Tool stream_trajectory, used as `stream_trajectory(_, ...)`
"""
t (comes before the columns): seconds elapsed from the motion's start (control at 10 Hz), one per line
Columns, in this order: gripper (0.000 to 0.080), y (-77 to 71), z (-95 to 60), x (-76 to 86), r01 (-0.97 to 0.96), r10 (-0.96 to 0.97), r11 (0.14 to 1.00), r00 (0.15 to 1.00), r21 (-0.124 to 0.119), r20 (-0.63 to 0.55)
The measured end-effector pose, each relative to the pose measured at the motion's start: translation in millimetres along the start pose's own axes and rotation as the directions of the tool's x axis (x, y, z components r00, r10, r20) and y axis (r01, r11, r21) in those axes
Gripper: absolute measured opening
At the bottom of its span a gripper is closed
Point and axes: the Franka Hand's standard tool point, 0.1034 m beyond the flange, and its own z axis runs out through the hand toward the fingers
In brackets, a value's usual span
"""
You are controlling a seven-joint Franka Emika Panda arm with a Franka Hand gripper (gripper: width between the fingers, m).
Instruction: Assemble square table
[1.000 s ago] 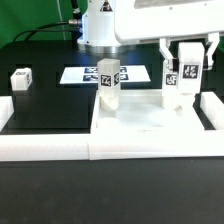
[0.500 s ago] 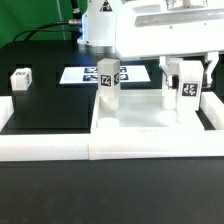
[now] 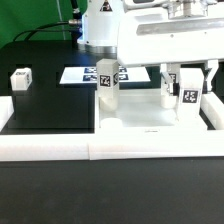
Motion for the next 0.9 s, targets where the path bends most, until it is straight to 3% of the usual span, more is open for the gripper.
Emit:
stream_trajectory(0.2, 0.0287, -9.4, 0.2, 0.0, -0.013, 0.014, 1.000, 0.999, 0.006, -0.035)
stream_trajectory(0.3, 0.0371, -8.4, 0.3, 0.3, 0.001, 0.000, 1.000, 0.999, 0.004, -0.035)
stream_trajectory(0.4, 0.0371, -8.4, 0.3, 0.2, 0.003, -0.003, 1.000, 0.999, 0.004, -0.034)
stream_trajectory(0.5, 0.0570, -8.4, 0.3, 0.2, 0.007, -0.007, 1.000, 0.999, 0.004, -0.034)
stream_trajectory(0.6, 0.0628, -8.0, 0.3, 0.2, 0.010, -0.010, 1.000, 0.999, 0.003, -0.034)
stream_trajectory(0.9, 0.0648, -7.9, 0.3, 0.2, 0.022, -0.022, 1.000, 0.999, 0.003, -0.035)
